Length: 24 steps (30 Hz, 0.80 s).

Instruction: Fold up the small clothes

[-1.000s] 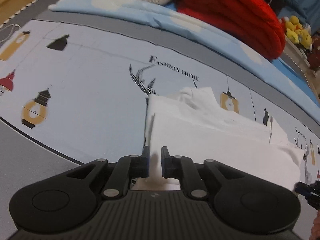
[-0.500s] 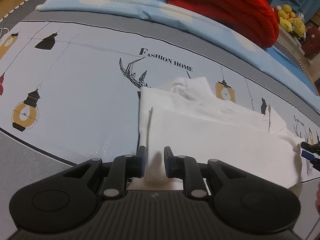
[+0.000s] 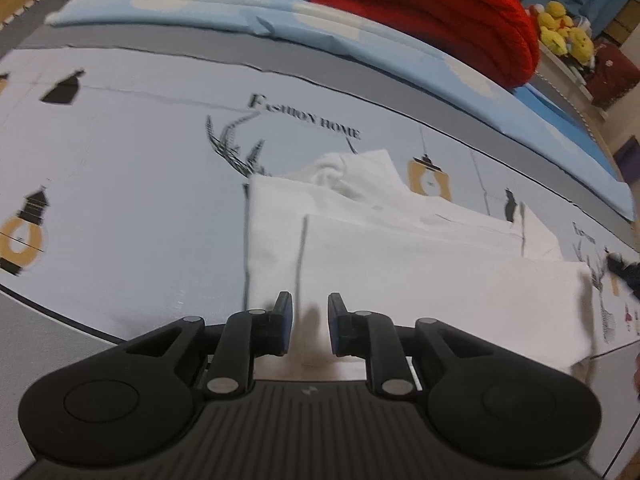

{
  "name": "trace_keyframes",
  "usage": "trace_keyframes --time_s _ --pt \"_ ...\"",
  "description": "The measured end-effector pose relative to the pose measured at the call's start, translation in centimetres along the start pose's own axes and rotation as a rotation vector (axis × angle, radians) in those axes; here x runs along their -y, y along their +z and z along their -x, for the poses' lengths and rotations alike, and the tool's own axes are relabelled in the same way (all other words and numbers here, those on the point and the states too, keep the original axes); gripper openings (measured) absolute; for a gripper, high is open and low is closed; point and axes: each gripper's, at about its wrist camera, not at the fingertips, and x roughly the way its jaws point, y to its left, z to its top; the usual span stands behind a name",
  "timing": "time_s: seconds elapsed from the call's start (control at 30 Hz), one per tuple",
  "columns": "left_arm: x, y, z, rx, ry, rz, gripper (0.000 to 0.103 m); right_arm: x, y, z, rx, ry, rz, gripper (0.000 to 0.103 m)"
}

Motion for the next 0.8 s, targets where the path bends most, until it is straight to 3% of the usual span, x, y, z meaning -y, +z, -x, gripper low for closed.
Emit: trace_keyframes --time_s 0.07,0.13,0.27,0.37,0.4,0.5,0.63,0.73,0.8 --pt "-0.3 -0.3 -1.0 -0.031 -0.004 0.013 0.027 0.4 -1.7 -2.3 -0.189 -0.048 0.053 0.018" --pt "-1.0 -0.8 -2.2 -0.072 0.016 0.037 0.027 1.8 -3.2 -3.8 -0.27 -0.143 0.052 0.016" --pt "-2.0 -1.1 -2.6 -0.075 -0.055 0.108 0.027 1.6 -1.8 -1.4 -0.176 -0.105 0.016 0.021" --pt "-1.6 -1.5 -3.0 -0.084 -0.056 0.082 0.025 0.7 -1.4 0.3 -0.131 -0.046 0.036 0.022" --pt "-1.4 -1.6 -2.9 -0.079 -0.046 0.067 0.003 0.4 -1.3 0.4 -0.143 -0.021 0.034 0.022" --pt "-0.6 -1.3 -0.6 -0.009 -0.037 0.041 0.003 -0.3 -2.1 0.5 -0.187 0.007 0.055 0.022" --pt "-0.3 -1.2 1.7 0.008 0.03 0.034 0.004 -0.7 -3.7 -0.1 -0.249 -0.055 0.092 0.022" --pt "0.1 -1.5 0.7 -0.02 0.161 -0.023 0.005 -0.1 -4.5 -0.4 -0.272 -0.109 0.107 0.022" --pt "0.7 -1.3 1.3 0.042 0.133 -0.052 0.007 0.2 -4.6 -0.4 -0.263 -0.133 0.114 0.021"
